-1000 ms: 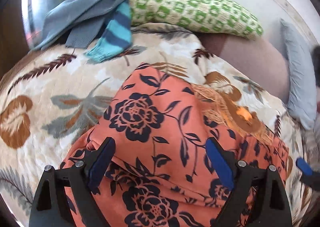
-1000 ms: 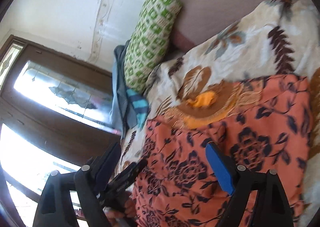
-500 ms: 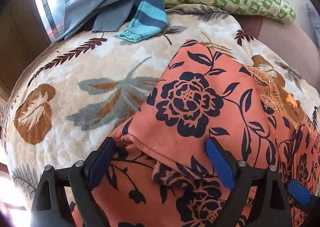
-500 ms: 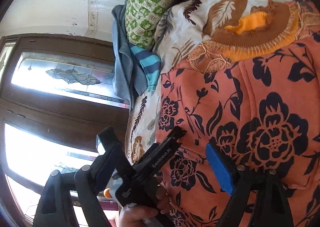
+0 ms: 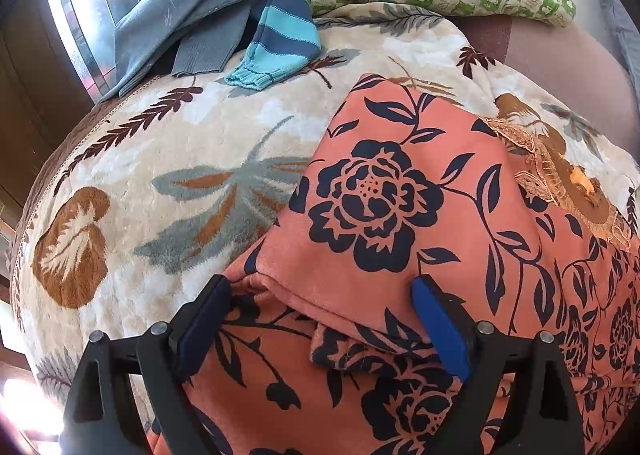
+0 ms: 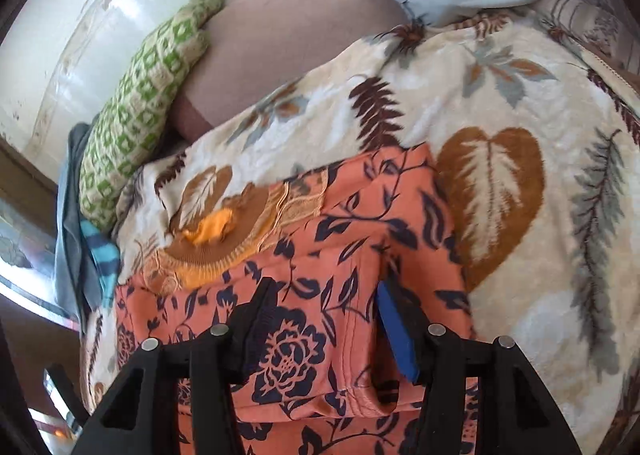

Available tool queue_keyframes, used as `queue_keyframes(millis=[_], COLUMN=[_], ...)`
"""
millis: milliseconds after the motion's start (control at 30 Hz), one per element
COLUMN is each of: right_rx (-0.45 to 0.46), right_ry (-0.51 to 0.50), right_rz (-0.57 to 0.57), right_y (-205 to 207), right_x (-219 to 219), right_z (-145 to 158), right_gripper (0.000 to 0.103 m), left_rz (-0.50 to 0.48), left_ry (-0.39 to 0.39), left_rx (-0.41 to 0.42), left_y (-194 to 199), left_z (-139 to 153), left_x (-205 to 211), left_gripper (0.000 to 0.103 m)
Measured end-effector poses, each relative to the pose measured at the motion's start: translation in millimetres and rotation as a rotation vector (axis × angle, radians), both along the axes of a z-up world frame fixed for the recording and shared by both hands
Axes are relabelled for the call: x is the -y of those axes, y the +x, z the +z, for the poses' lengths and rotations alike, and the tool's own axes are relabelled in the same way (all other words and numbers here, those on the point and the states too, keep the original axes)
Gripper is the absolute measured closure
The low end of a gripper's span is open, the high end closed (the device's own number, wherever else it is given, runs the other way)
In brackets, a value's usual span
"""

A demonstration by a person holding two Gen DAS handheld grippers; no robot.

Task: Fold small clothes

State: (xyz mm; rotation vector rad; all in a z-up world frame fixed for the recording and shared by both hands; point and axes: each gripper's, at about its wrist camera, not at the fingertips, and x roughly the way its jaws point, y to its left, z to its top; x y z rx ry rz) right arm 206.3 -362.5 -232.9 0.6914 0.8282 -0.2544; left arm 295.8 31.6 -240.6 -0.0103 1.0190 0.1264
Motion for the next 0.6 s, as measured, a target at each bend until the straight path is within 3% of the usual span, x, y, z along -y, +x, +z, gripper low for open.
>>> queue_keyframes(millis=[133,267,333,400,467,600], right_rx=[0.038,-0.001,-0.058,-0.15,-0.157,-0.106], right_ry=[0.047,0.085,0.101,0.122,0.132,0.148], right_rz=[0.085,0.175,0.187,0.17,0.162,0.158], right_y=[9,22,27,30,28,21], right_x=[-9,-30,-31,-23,-15,-13], right_z=[3,-9,-25,-48,-52,-41], right_gripper=[0.046,0.046,0.046,0.049,0.066,0.066], left_rz=[0.007,-0.043,-0.052,-0.043,-0.035,-0.035], left_ry=[0.1,0.116,0.124,0.176,0.15,0.123], left_rx=[0.09,0.191,0.155,0.068,0.057,0.084], left_y=[-6,-10,-4,5,6,2], left_z=[15,32,25,7,0,10], left_x=[9,15,17,18,13,11], left_gripper=[0.011,0.011,0.011,0.011,0.009,0.01])
